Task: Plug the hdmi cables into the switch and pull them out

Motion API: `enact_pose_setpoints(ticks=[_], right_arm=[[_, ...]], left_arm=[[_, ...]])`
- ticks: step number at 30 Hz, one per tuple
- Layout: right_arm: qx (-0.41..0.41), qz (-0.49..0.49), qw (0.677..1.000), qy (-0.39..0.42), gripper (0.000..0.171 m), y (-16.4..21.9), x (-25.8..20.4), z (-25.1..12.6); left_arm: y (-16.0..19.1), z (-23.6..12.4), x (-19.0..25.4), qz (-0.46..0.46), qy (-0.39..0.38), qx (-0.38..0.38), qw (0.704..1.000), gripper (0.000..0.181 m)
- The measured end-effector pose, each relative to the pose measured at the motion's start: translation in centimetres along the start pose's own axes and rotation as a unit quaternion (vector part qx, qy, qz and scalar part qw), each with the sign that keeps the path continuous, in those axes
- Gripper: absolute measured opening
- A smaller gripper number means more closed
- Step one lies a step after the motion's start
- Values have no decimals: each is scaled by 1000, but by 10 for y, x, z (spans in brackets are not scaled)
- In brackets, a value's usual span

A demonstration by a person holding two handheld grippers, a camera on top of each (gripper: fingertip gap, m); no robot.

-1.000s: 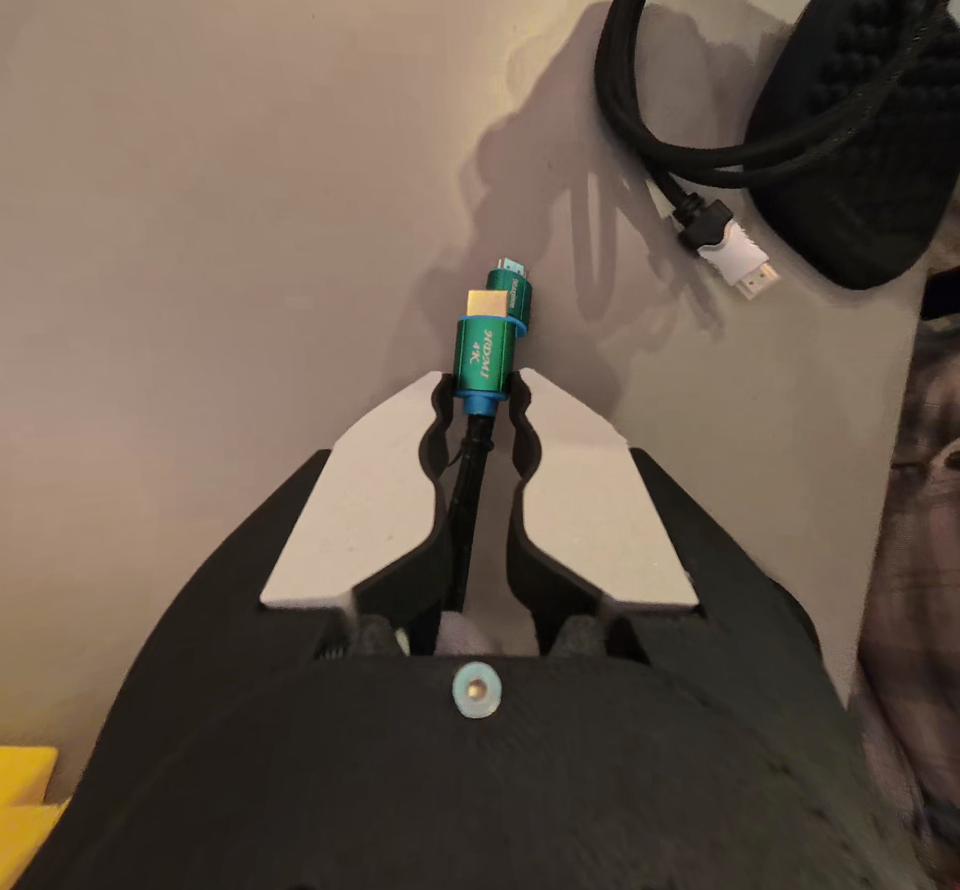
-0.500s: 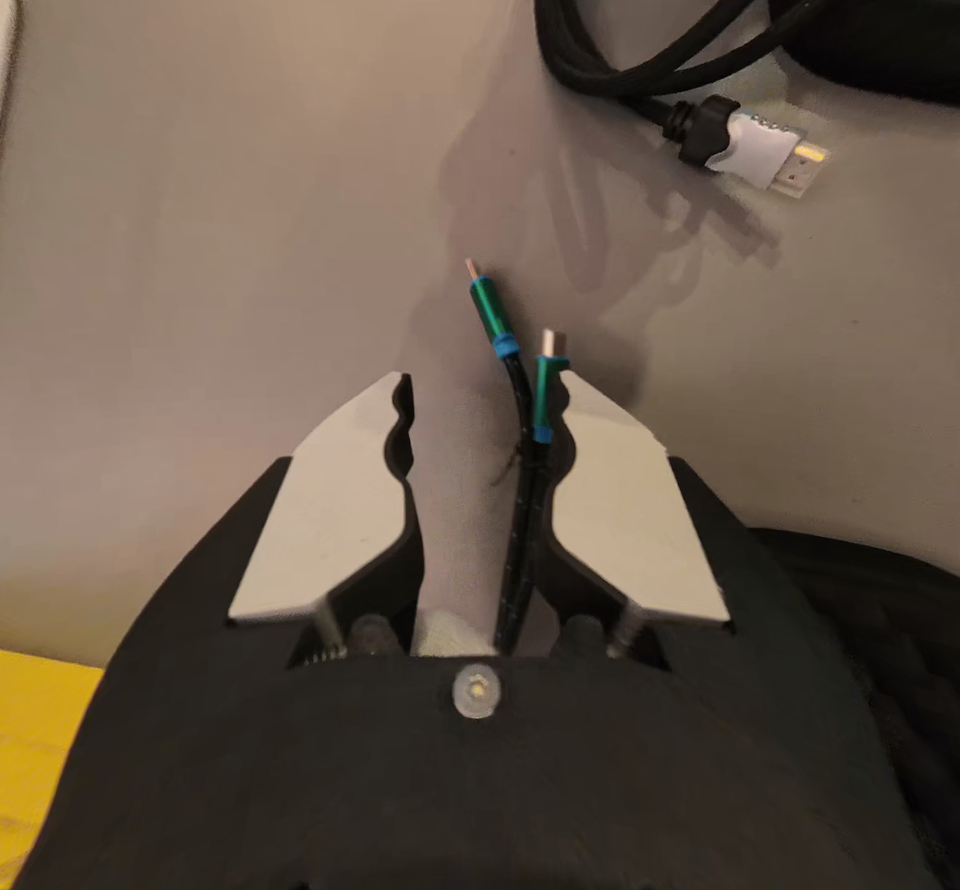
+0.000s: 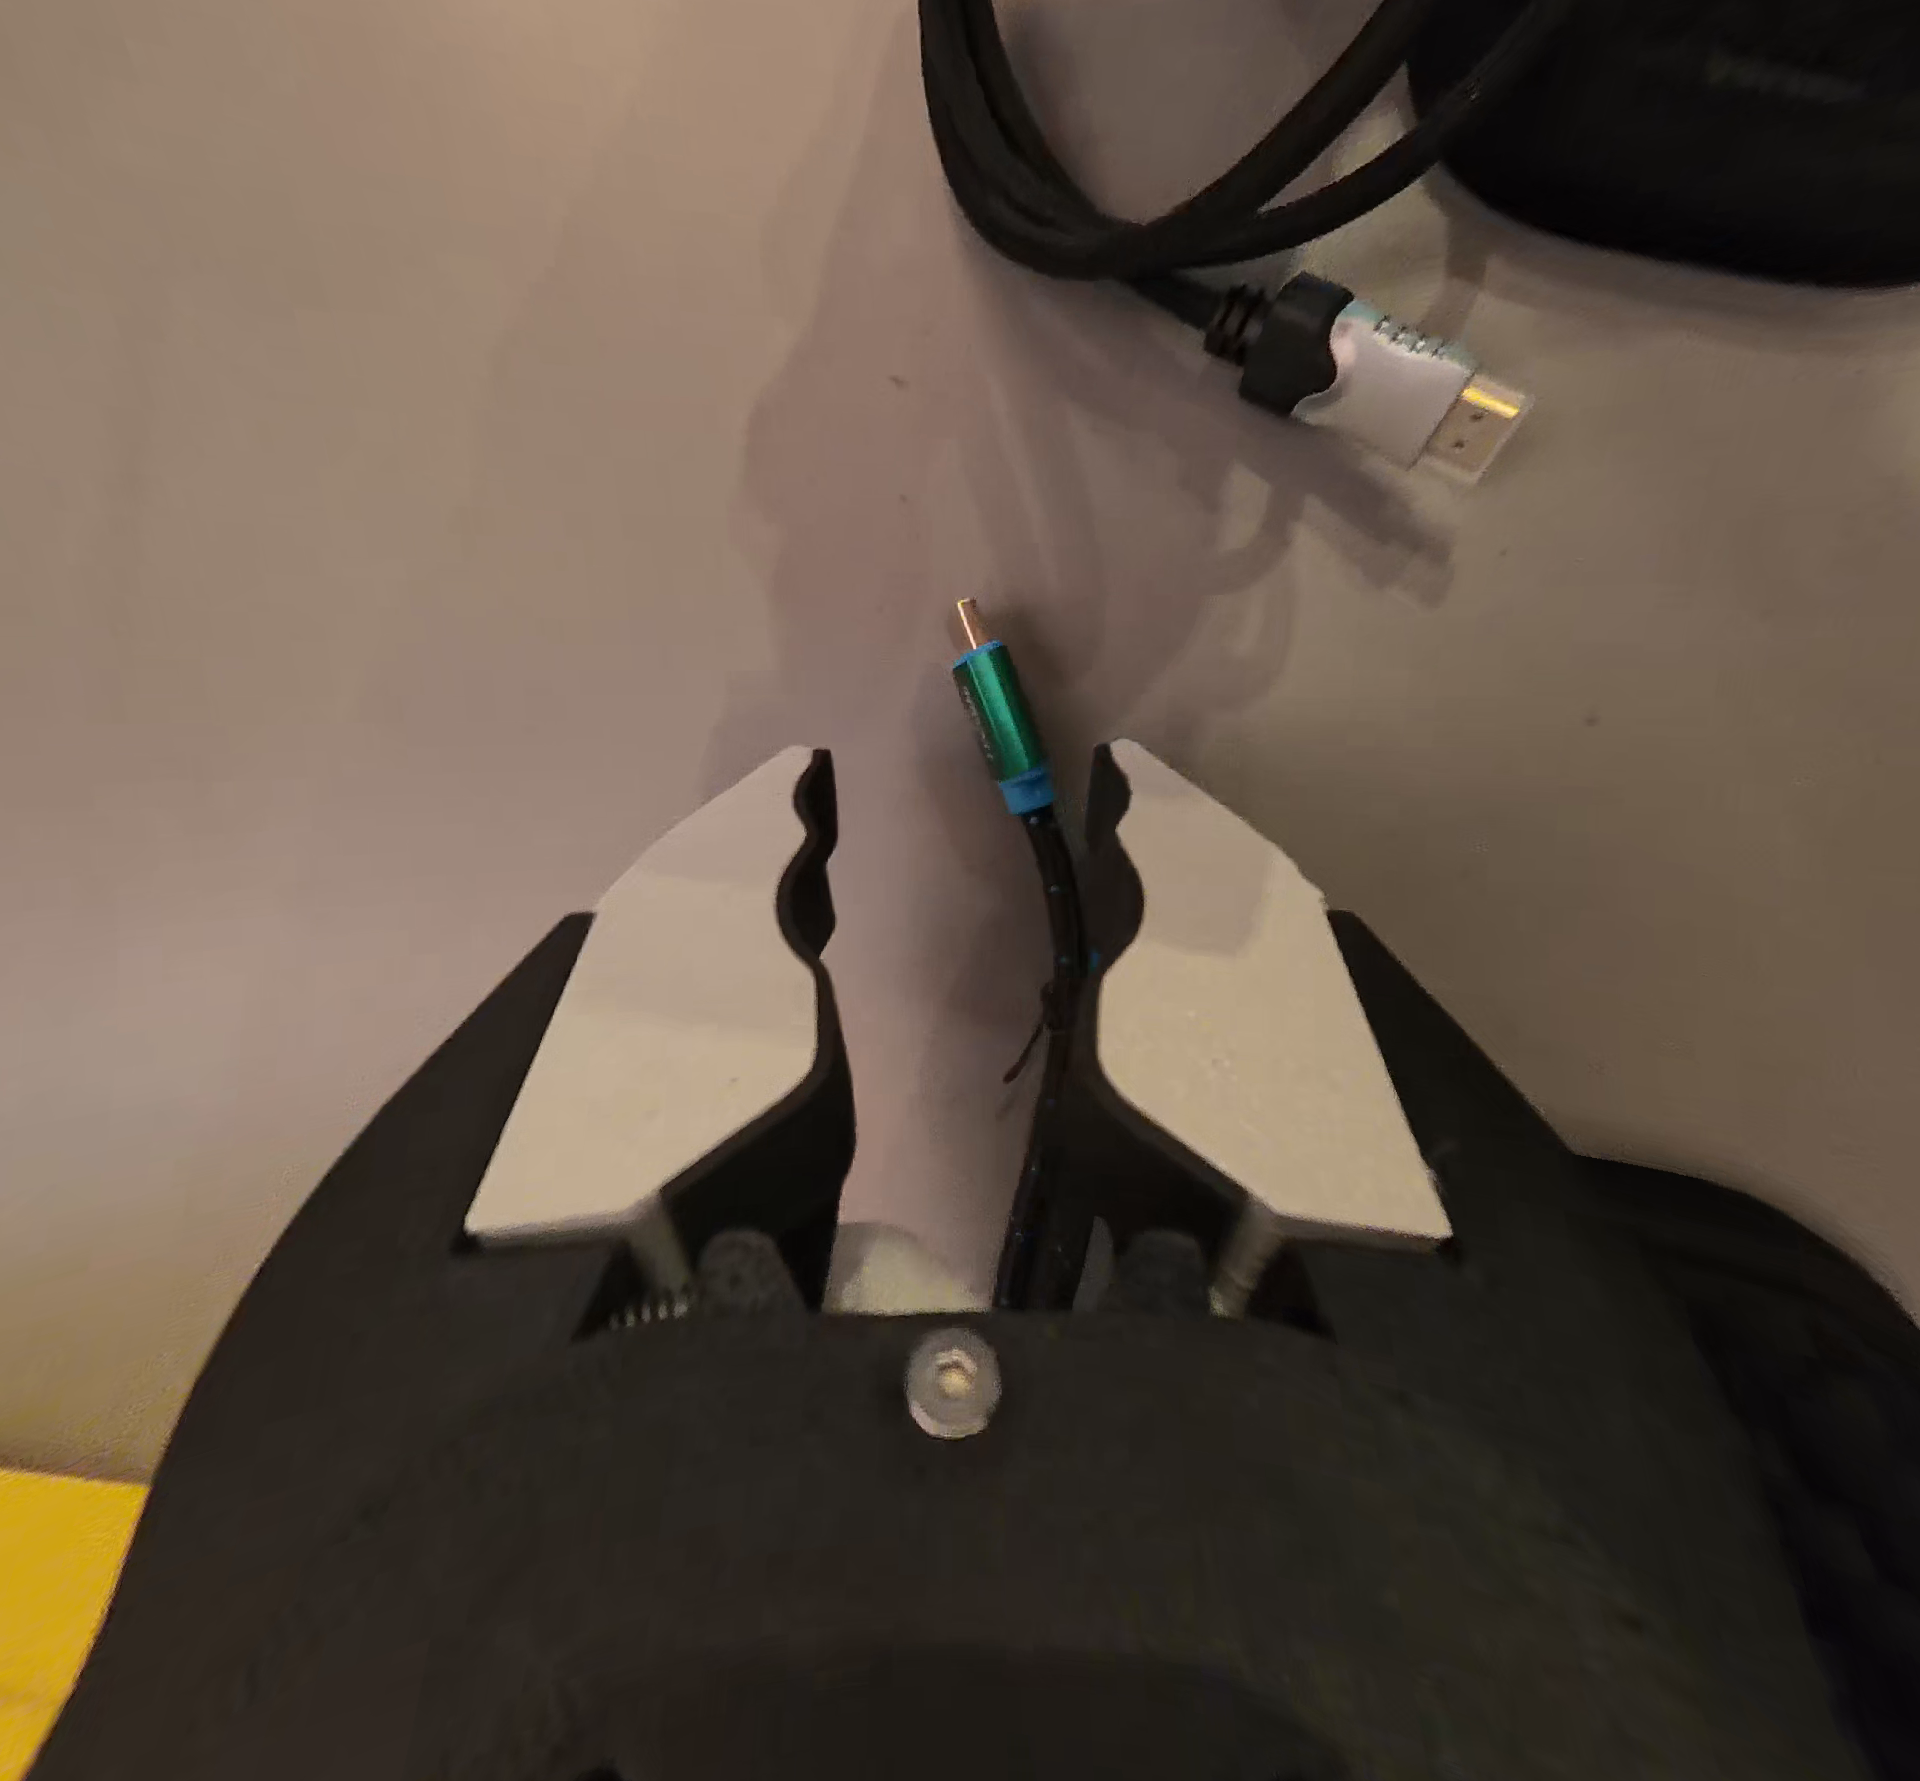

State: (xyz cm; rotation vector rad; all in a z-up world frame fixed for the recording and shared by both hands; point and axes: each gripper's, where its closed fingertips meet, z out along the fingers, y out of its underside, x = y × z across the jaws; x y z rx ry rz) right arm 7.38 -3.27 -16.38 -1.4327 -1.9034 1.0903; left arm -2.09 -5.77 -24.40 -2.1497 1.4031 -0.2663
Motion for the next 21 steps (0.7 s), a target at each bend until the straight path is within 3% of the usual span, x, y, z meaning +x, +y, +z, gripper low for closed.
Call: enact_pose_setpoints(ticks=[1,4,7,8,13,17,21], right_arm=[[0,0,1000,-1,41,0,0,0],[0,-1,1000,-4,41,0,-1,2],[-1,-2,1000,-4,41,-1,-1,3],[0,-3,1000,-3,41,-1,-2,3],[4,-5,1000,-1,41,-3,-1,0],[2,-5,1000,1,41,-2,0,1],[-8,-7,1000,4,41,0,0,3]], left_arm=[[3,4,0,7,-4,-13,1000,46],[10,17,9,5,24,-37,999,42],[4,22,11,-9,23,-22,999,14],[2,23,12,-8,19,-18,1000,14],[-2,18,2,88,-100,-34,990,12],[-5,8,-16,228,-270,-90,931,12],[0,20,-9,299,-313,-134,891,12]])
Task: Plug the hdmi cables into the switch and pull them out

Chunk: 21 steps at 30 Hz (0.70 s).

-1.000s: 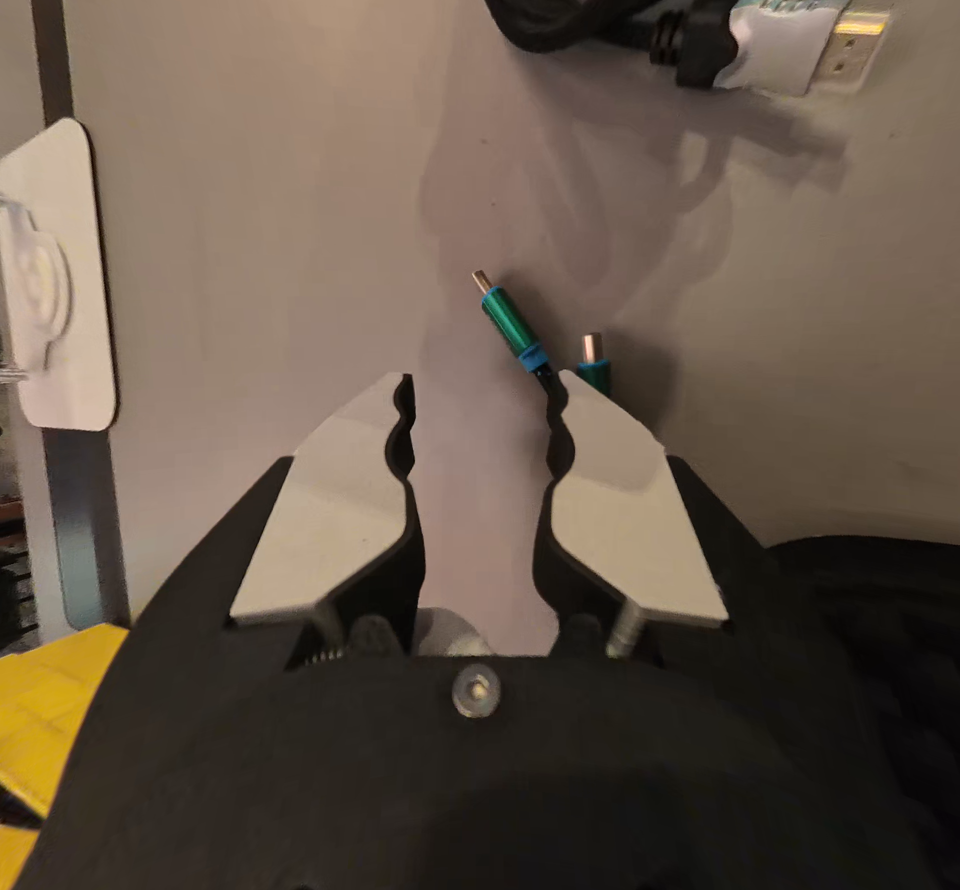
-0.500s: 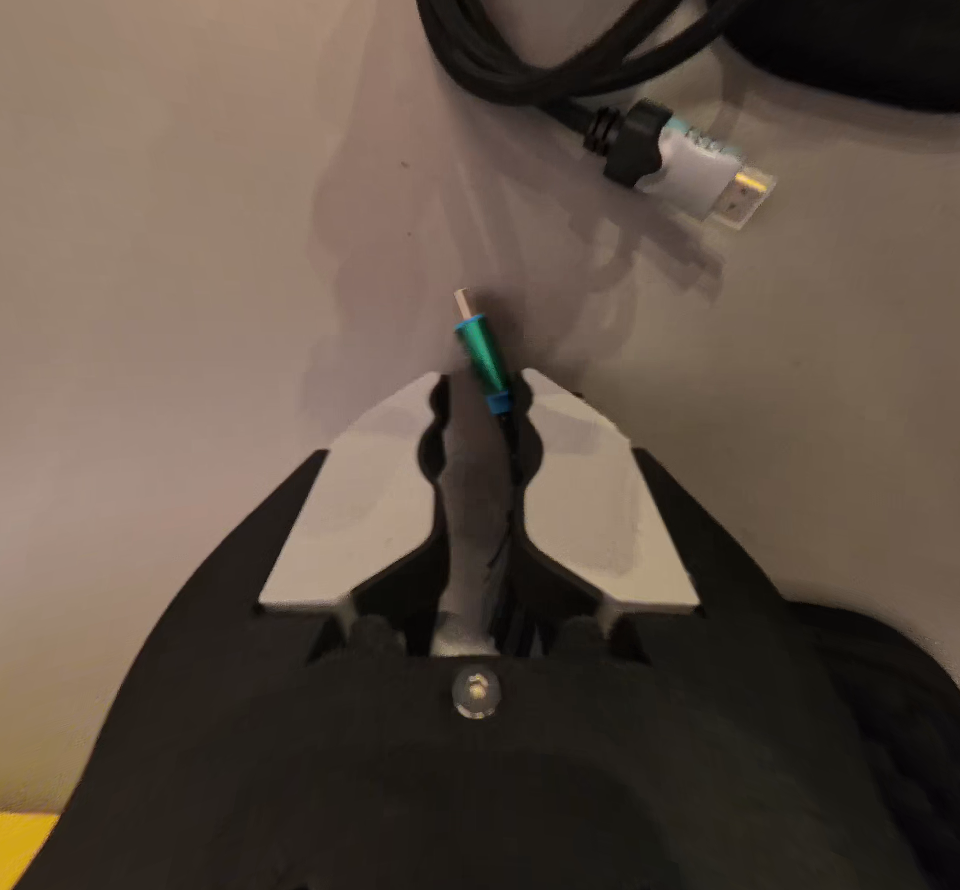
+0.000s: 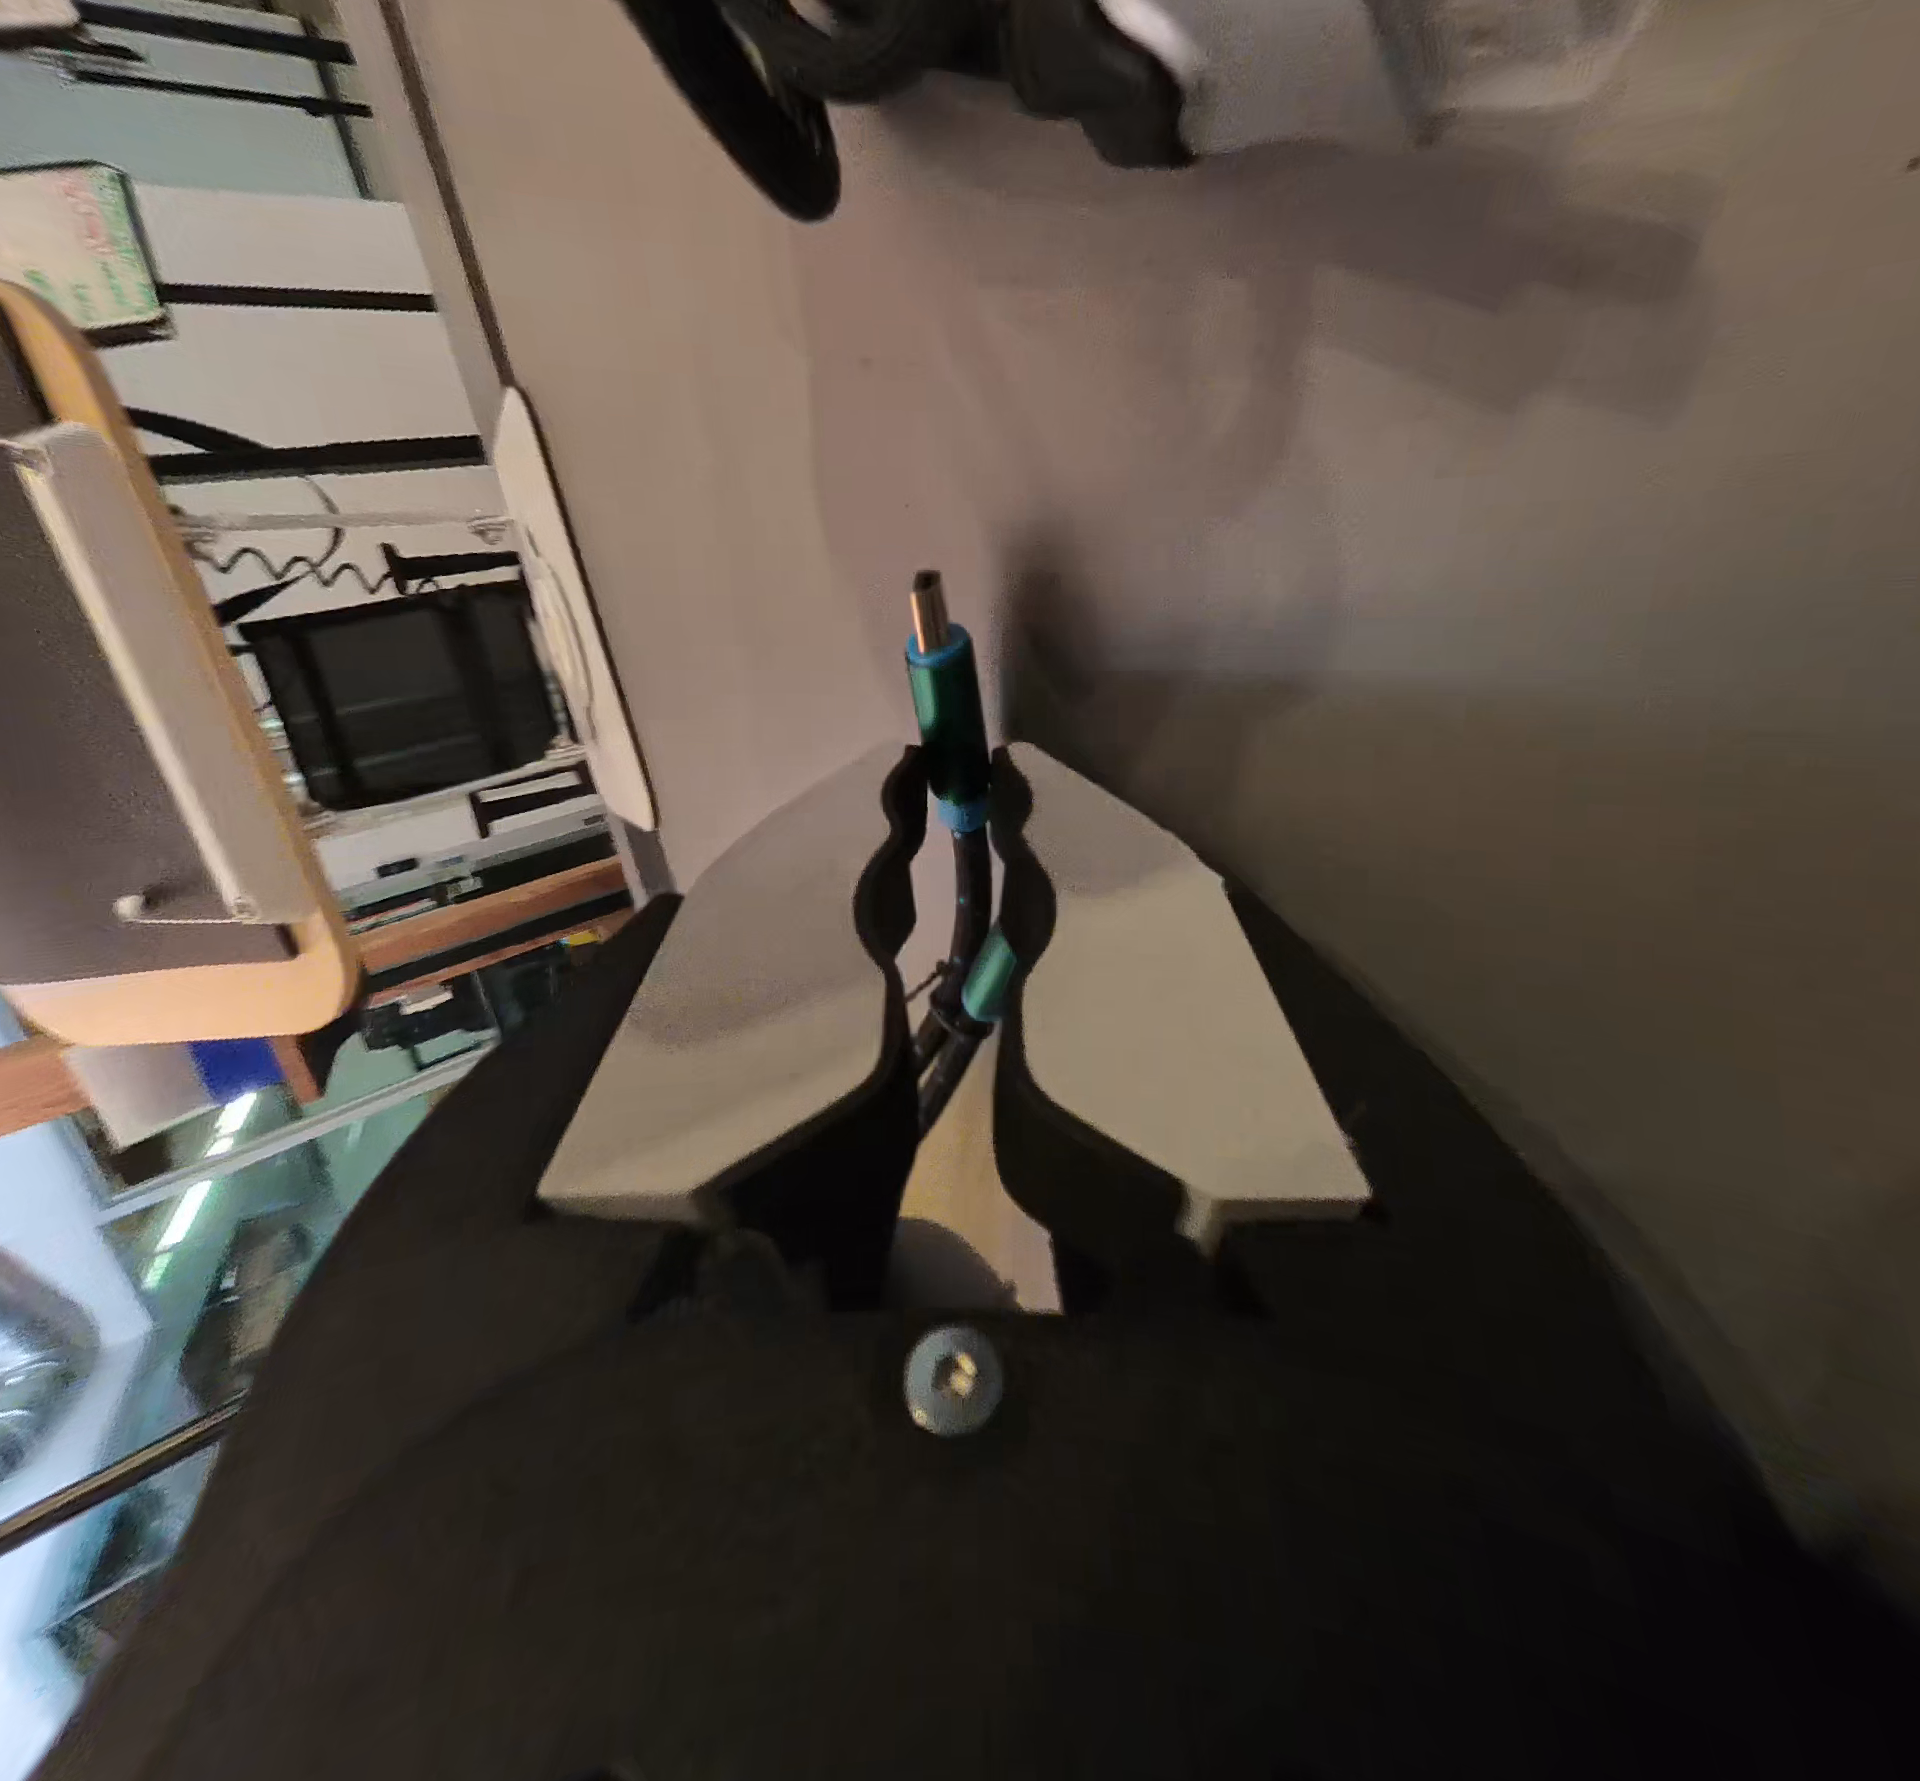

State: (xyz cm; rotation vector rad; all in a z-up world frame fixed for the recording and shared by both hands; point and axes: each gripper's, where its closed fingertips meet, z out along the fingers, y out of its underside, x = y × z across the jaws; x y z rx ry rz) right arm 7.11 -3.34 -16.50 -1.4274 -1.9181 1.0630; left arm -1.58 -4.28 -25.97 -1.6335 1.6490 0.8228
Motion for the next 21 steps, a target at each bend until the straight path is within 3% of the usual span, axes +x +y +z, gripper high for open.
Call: enact_pose_setpoints(ticks=[3,8,12,15,18,19,21], right_arm=[[-5,-2,1000,1,41,0,-1,1],[-1,-7,1000,3,41,-4,-2,-3],[6,-8,1000,4,41,-6,-2,-6],[10,-7,1000,1,41,-7,-3,-6],[12,-7,1000,-3,41,-8,-3,-6],[13,-7,1000,-4,41,-8,-4,-6],[13,-6,1000,-8,41,-8,-5,-5]], left_arm=[[-8,-3,4,-38,42,18,998,13],[-9,-11,-1,-116,88,61,988,38],[-10,-26,-4,-194,162,109,961,42],[-19,-40,-19,-307,223,173,909,43],[-27,-57,-21,-424,328,223,814,44],[-25,-58,-23,-443,330,234,800,42],[-12,-55,-22,-449,313,226,806,37]])
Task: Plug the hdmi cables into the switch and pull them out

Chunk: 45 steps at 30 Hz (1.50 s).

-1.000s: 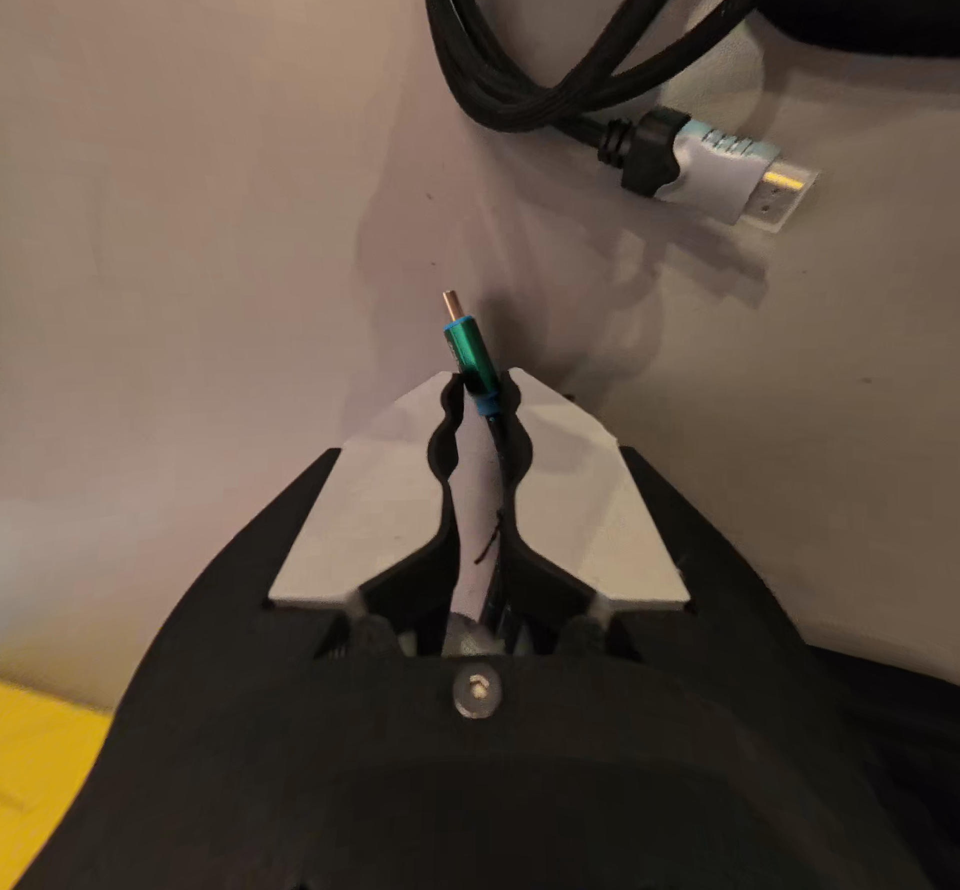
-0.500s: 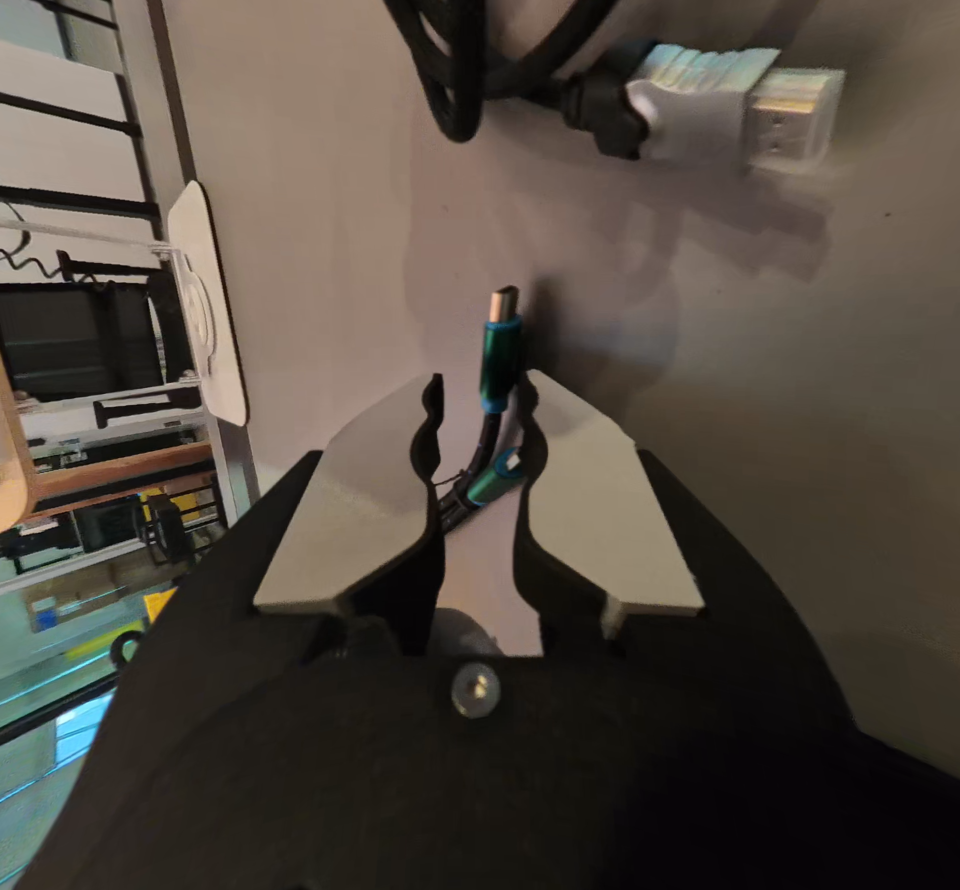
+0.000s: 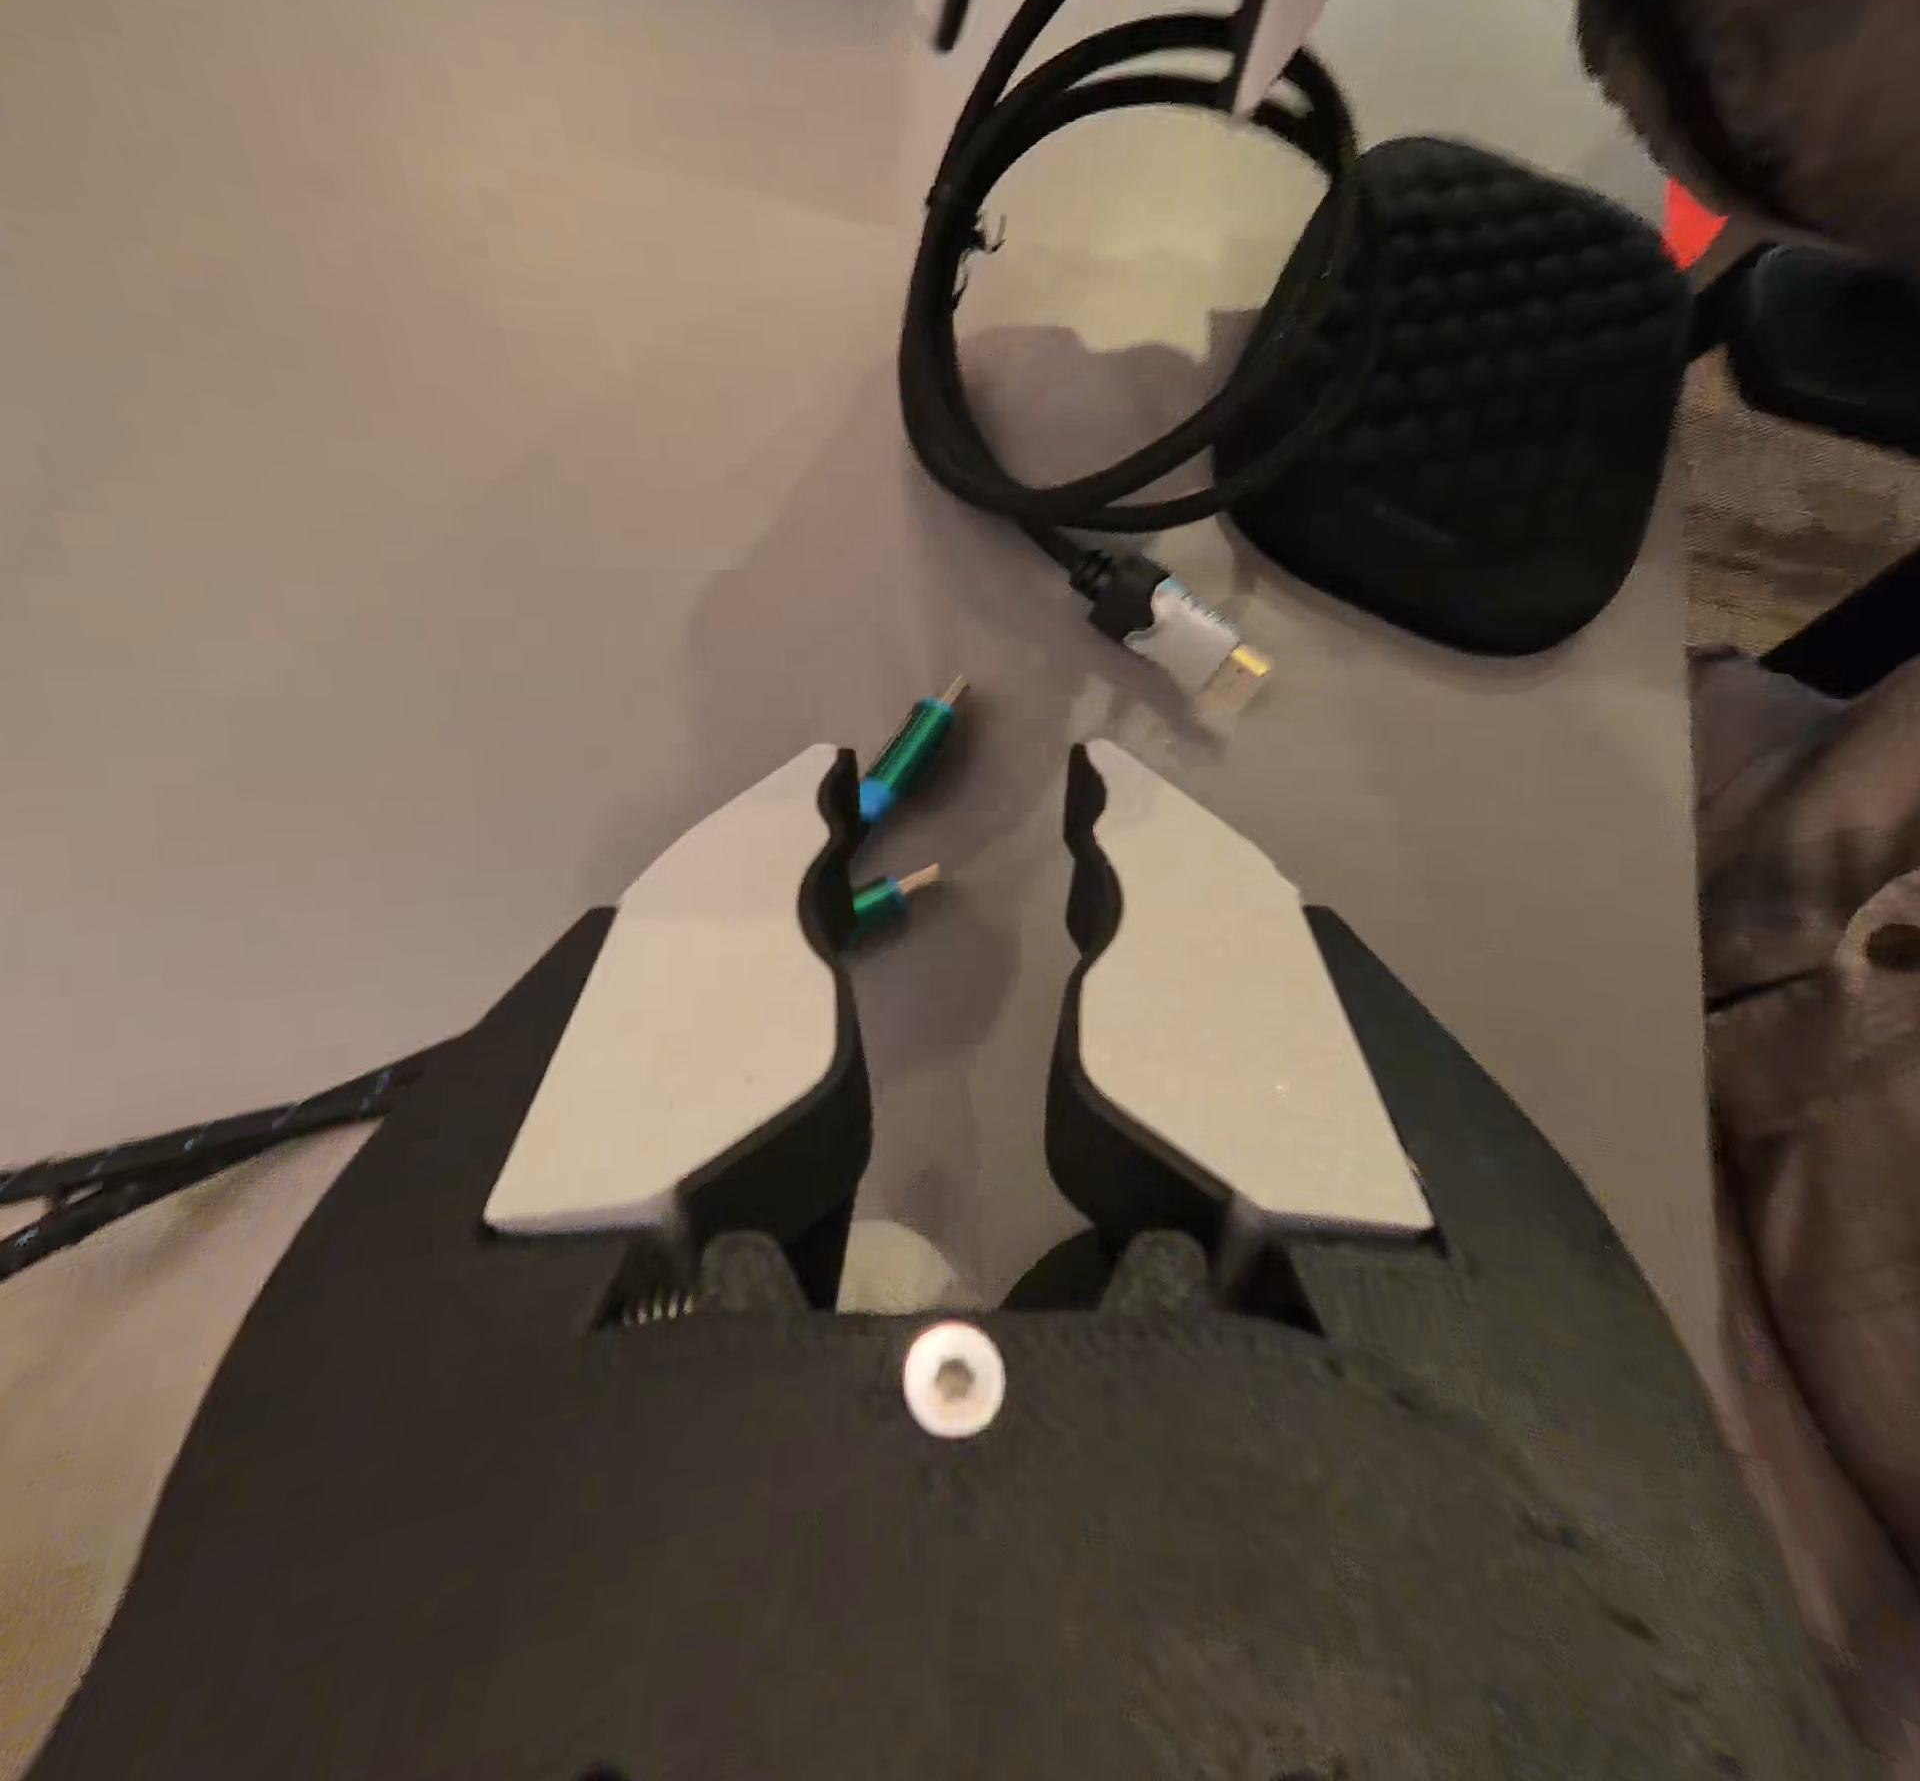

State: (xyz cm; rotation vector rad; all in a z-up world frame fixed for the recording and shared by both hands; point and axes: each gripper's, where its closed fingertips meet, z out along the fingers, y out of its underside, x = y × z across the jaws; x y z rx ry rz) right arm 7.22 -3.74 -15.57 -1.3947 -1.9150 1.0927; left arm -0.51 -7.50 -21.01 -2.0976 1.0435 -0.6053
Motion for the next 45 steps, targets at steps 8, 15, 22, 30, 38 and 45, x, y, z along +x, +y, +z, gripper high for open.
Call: enact_pose_setpoints(ticks=[8,15,22,30,38,45], right_arm=[[-75,18,997,5,41,29,8,16],[-177,24,984,18,40,64,15,37],[-253,13,967,30,40,89,20,56],[-274,-14,960,61,60,79,20,56],[-169,1,980,102,56,29,29,36],[-32,38,989,140,44,-39,36,37]], left_arm=[[27,27,-26,159,-97,-122,975,34],[32,48,-30,187,-123,-124,967,14],[24,38,-46,251,-231,-104,934,10],[-12,6,-57,286,-345,-25,894,11],[-31,-18,-73,301,-426,-4,853,10],[-52,-29,-79,341,-483,-19,806,10]])
